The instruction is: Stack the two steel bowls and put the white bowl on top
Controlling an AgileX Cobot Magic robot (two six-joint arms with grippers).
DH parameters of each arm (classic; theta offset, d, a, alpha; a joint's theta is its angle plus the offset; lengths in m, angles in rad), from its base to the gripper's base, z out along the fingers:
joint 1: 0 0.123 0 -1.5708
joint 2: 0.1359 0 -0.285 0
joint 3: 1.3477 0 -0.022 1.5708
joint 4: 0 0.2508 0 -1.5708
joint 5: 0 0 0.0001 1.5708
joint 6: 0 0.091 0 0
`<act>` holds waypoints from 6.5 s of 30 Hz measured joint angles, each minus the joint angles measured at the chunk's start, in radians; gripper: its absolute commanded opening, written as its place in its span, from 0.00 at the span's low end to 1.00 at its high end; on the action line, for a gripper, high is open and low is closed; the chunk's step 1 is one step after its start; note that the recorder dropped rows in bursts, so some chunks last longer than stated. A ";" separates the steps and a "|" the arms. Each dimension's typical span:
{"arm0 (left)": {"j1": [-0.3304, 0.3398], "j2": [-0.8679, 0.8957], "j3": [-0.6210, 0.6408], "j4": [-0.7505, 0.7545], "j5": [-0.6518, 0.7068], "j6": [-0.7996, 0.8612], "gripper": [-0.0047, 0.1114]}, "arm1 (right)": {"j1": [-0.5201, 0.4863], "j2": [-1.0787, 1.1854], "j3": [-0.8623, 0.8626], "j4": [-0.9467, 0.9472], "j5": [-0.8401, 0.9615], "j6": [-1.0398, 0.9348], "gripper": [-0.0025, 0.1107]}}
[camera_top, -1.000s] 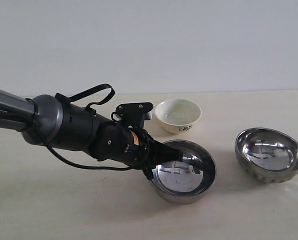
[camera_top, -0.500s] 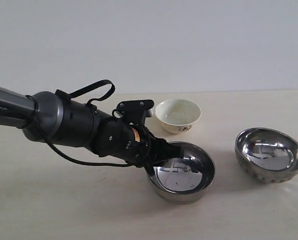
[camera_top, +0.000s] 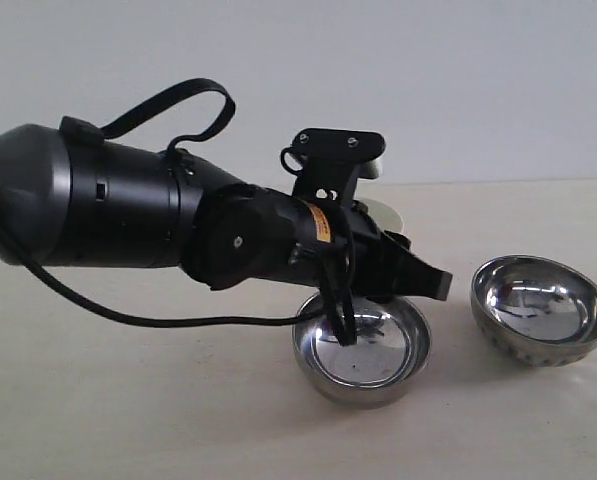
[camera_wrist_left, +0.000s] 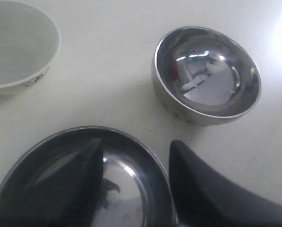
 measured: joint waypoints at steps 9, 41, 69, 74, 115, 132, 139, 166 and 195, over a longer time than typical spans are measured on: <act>-0.023 -0.031 0.004 0.000 -0.001 0.037 0.08 | 0.000 0.000 0.000 0.000 0.000 0.000 0.02; -0.023 -1.115 0.617 0.000 -0.126 0.071 0.08 | 0.000 0.000 0.000 0.000 0.000 0.000 0.02; -0.023 -1.877 0.749 0.015 0.259 0.174 0.08 | -0.002 0.000 0.000 0.000 0.000 0.000 0.02; -0.023 -1.877 0.749 0.015 0.274 0.175 0.08 | -0.002 0.000 0.000 0.000 0.000 0.000 0.02; 0.762 -1.877 0.749 0.015 0.277 0.175 0.08 | -0.002 0.000 0.000 0.000 0.000 0.000 0.02; 0.809 -1.877 0.749 0.015 0.277 0.175 0.08 | -0.002 0.000 0.000 0.000 0.000 0.000 0.02; 0.809 -1.877 0.776 0.015 0.214 0.175 0.08 | -0.002 0.000 0.000 0.000 0.000 0.000 0.02; 0.809 -1.877 1.230 0.015 -0.241 0.175 0.08 | -0.002 0.000 0.000 0.000 0.000 0.000 0.02; 0.809 -1.877 1.232 0.015 0.173 0.175 0.08 | -0.002 0.000 0.000 0.000 0.000 0.000 0.02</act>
